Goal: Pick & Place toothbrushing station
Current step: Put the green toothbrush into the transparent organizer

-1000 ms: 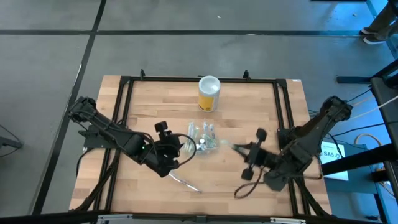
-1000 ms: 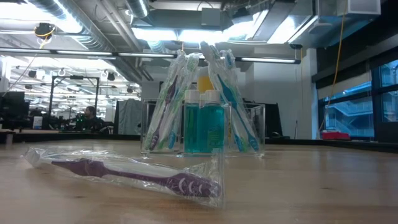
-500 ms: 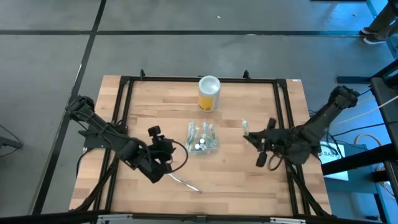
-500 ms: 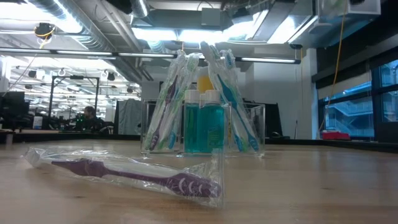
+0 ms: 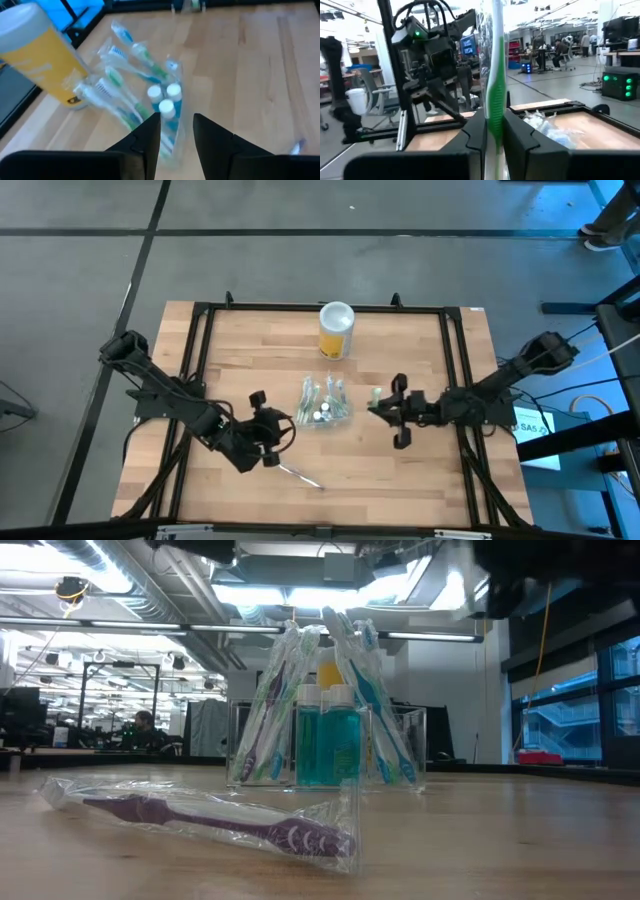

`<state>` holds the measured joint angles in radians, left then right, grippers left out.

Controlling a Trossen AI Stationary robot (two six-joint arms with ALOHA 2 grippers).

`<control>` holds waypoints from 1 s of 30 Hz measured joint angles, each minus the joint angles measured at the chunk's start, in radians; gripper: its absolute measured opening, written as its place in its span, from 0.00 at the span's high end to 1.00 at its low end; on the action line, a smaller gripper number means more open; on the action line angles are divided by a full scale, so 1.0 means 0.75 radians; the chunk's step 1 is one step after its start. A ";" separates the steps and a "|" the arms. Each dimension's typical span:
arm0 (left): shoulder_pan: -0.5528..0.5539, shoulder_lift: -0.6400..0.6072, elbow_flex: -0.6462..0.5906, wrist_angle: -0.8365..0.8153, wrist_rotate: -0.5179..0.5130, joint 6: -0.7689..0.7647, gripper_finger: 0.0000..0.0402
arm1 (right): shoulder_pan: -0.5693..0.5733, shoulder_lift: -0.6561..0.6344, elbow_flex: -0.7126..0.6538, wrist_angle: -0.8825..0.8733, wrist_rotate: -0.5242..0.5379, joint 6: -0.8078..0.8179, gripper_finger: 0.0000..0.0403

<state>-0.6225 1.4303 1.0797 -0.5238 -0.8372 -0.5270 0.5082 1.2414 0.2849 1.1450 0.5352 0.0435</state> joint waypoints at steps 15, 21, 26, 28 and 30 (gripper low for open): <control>0.007 -0.001 -0.335 1.035 -0.012 0.455 0.74 | -0.170 0.620 0.168 0.514 -0.037 0.040 0.90; 0.001 -0.001 -0.352 1.049 -0.005 0.444 0.74 | -0.192 0.770 0.178 0.566 -0.036 0.102 0.90; -0.006 -0.001 -0.352 1.054 0.030 0.442 0.74 | -0.200 0.824 0.202 0.565 0.015 0.073 0.90; -0.006 -0.001 -0.352 1.054 0.037 0.442 0.74 | -0.202 0.828 0.202 0.522 0.043 0.082 0.90; -0.006 -0.001 -0.352 1.054 0.038 0.442 0.74 | -0.202 0.828 0.203 0.445 0.086 0.117 0.90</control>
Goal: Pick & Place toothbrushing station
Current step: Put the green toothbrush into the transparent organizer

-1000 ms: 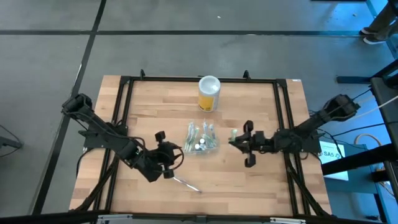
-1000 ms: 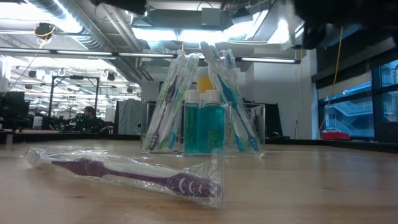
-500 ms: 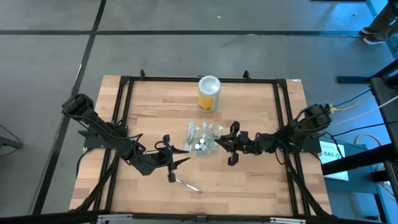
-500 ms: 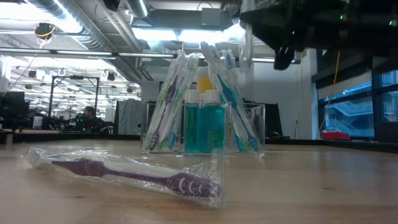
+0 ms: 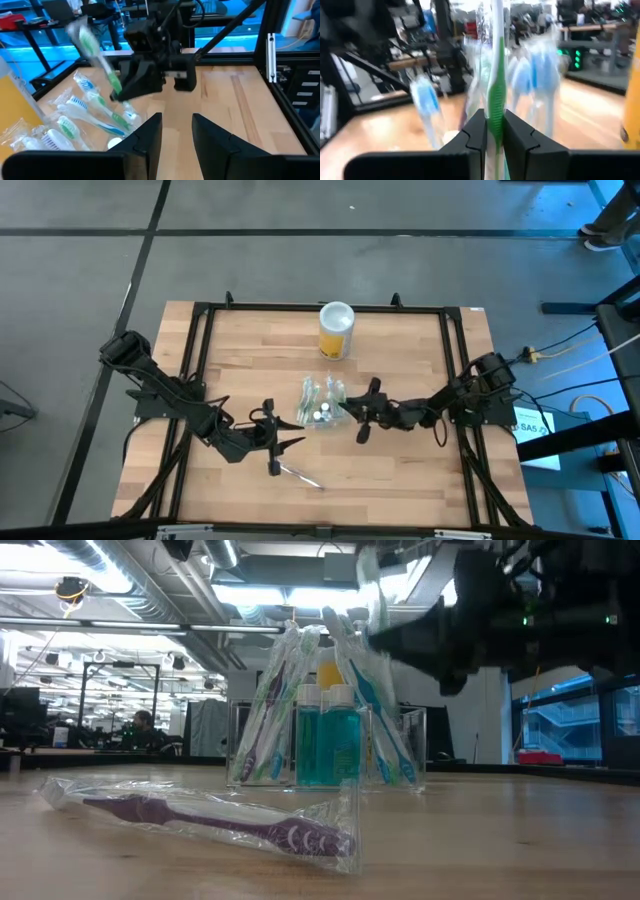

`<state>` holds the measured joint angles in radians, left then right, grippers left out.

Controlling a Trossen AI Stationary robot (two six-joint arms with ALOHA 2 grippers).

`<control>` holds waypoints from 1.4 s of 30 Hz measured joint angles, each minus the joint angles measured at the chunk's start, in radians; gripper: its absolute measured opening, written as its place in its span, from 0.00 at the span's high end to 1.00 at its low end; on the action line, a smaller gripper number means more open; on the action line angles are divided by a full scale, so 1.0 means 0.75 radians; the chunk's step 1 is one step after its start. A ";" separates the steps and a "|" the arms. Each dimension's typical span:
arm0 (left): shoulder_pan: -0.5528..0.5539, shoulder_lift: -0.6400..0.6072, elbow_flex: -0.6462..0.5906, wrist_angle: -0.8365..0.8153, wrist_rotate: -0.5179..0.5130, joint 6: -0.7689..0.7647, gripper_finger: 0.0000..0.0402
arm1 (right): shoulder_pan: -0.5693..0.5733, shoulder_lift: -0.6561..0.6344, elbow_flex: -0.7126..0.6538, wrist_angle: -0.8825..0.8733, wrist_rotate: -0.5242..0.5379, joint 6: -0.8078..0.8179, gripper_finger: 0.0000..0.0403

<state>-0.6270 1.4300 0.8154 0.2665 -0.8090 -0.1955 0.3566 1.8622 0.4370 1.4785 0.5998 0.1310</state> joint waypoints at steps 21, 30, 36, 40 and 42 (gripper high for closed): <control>0.000 0.001 0.000 -0.001 0.004 0.033 0.74 | -0.004 0.000 0.001 -0.350 -0.012 0.133 0.80; 0.000 0.001 0.000 -0.001 0.005 0.033 0.74 | -0.003 0.000 0.036 -0.378 -0.021 0.159 0.52; 0.000 0.001 0.000 -0.001 0.033 0.032 0.74 | 0.003 0.000 0.038 -0.378 -0.015 0.159 0.35; 0.000 0.001 0.000 -0.001 0.036 0.033 0.74 | 0.017 -0.001 0.038 -0.377 -0.010 0.159 0.31; 0.000 0.001 0.000 -0.001 0.035 0.033 0.74 | 0.022 -0.001 0.038 -0.377 -0.012 0.154 0.31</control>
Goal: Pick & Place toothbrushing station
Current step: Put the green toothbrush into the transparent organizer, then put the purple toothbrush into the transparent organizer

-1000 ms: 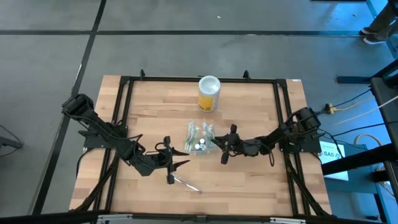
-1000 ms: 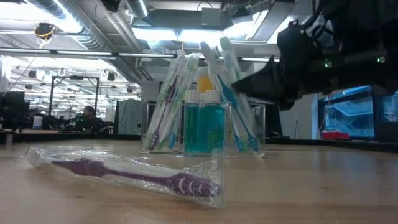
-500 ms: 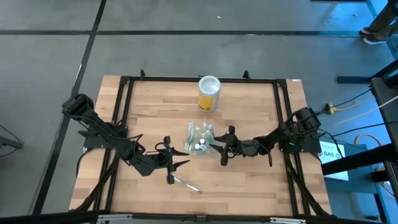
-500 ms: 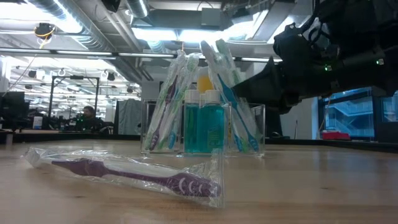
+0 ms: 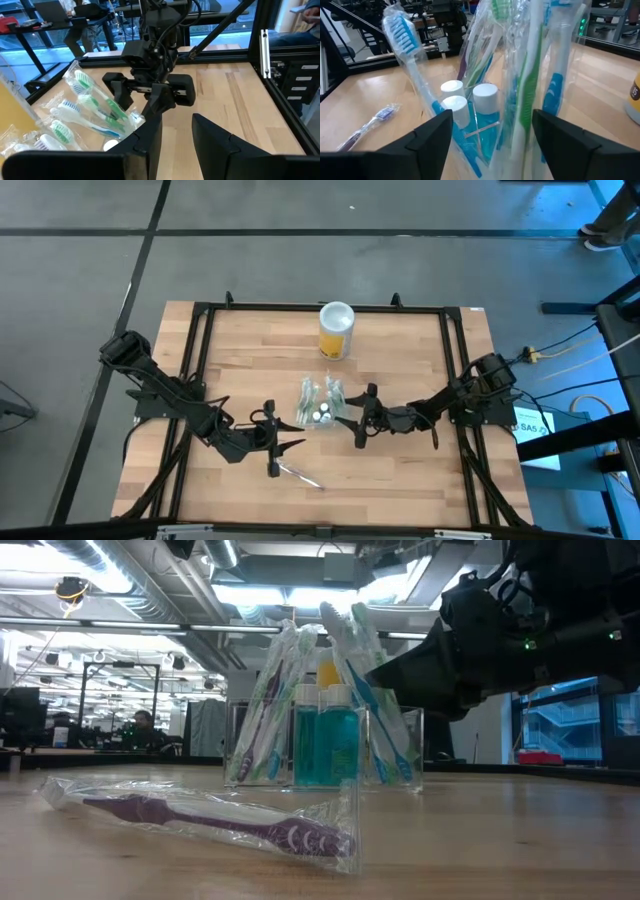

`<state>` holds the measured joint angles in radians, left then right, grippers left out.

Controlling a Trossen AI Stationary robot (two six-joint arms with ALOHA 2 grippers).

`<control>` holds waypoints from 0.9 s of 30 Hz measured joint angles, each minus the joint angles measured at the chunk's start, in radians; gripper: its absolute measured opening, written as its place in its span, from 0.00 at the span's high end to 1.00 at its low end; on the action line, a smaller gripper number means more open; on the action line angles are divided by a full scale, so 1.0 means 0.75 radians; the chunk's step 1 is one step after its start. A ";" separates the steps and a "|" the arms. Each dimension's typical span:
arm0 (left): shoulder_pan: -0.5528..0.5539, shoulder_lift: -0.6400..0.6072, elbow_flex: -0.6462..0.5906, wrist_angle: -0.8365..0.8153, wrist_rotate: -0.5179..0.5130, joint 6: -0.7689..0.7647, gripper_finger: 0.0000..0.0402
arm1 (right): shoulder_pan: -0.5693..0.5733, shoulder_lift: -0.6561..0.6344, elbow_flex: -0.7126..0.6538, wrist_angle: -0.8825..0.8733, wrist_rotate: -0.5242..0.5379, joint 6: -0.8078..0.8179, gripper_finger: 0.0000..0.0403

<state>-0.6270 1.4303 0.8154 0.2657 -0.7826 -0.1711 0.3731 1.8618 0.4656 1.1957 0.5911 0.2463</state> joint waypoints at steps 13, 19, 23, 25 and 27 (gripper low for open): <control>0.001 0.001 0.000 -0.001 0.004 -0.008 0.74 | 0.015 -0.016 0.001 -0.037 -0.006 0.000 0.37; 0.002 0.001 0.000 -0.001 0.005 -0.009 0.74 | 0.033 -0.097 0.000 -0.167 0.018 0.007 0.30; 0.002 0.001 0.000 -0.005 0.005 -0.008 0.74 | 0.051 -0.175 0.000 -0.331 0.077 0.009 0.28; 0.002 0.001 0.000 -0.005 0.006 -0.002 0.74 | 0.062 -0.213 0.000 -0.393 0.102 0.011 0.28; 0.002 0.001 0.000 -0.009 0.032 -0.002 0.74 | 0.075 -0.250 0.000 -0.418 0.106 0.011 0.29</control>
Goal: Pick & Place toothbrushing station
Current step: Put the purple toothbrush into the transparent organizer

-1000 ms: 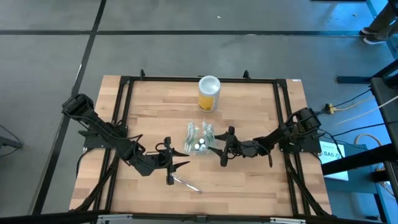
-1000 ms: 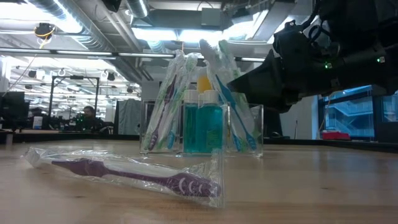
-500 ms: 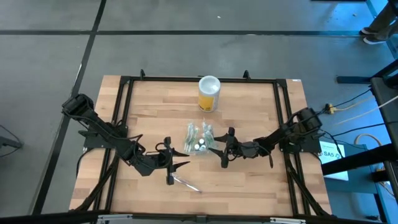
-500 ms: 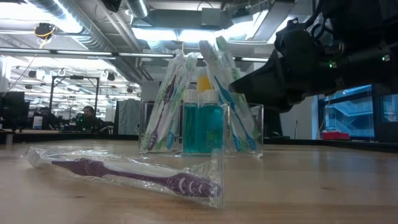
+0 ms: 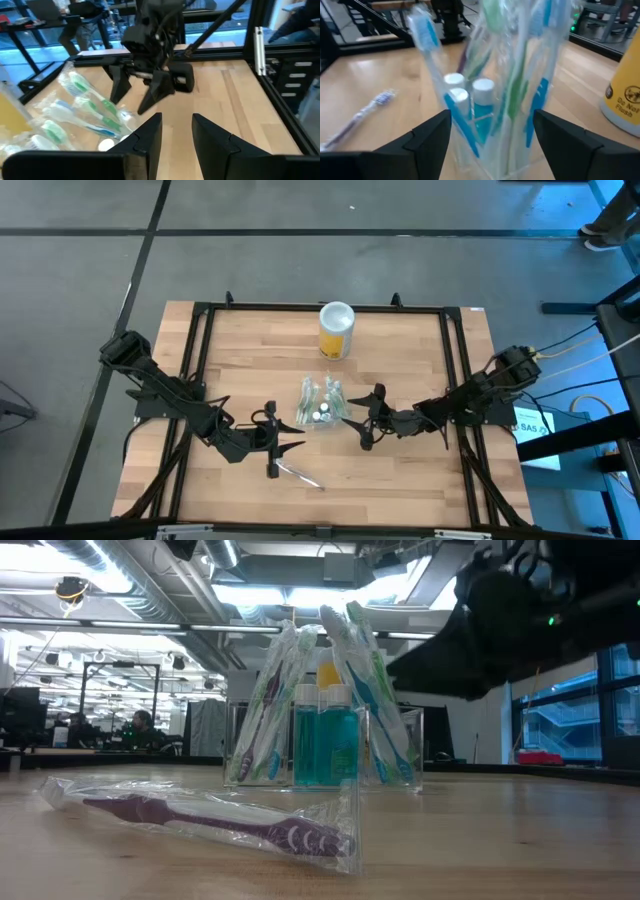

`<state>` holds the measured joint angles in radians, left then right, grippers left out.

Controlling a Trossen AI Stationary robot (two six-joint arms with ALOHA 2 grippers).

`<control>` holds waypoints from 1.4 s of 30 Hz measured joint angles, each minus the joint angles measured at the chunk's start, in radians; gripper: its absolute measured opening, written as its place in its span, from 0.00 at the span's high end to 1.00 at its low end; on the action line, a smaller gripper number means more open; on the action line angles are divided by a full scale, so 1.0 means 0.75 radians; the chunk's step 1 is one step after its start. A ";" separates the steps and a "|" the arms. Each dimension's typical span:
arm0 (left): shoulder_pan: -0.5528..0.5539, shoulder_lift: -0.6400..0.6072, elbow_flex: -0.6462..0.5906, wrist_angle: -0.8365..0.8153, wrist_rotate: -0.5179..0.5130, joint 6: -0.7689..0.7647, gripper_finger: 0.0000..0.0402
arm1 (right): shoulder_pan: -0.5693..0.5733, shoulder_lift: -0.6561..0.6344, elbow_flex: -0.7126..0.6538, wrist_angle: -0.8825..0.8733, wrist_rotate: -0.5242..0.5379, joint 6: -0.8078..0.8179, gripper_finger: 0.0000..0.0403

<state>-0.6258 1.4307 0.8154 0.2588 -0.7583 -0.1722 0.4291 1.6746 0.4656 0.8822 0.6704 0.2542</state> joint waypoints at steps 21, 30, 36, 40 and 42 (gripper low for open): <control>-0.044 0.005 0.001 -0.308 0.581 -0.135 0.73 | 0.137 -0.142 0.000 -0.052 -0.007 -0.039 0.37; -0.094 0.080 0.001 -0.323 0.529 -0.244 0.73 | 0.138 -0.142 0.000 -0.046 -0.013 0.002 0.35; -0.095 0.094 0.001 -0.309 0.492 -0.126 0.73 | 0.137 -0.142 0.000 -0.040 -0.021 0.005 0.36; -0.090 0.094 0.001 -0.301 0.493 -0.153 0.73 | 0.137 -0.142 0.000 -0.040 -0.021 0.005 0.38; -0.077 0.093 0.001 -0.308 0.565 -0.152 0.72 | 0.137 -0.142 0.000 -0.040 -0.022 0.005 0.39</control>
<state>-0.6835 1.5005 0.8162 0.0281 -0.3349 -0.2861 0.5320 1.5684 0.4656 0.8520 0.6540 0.2577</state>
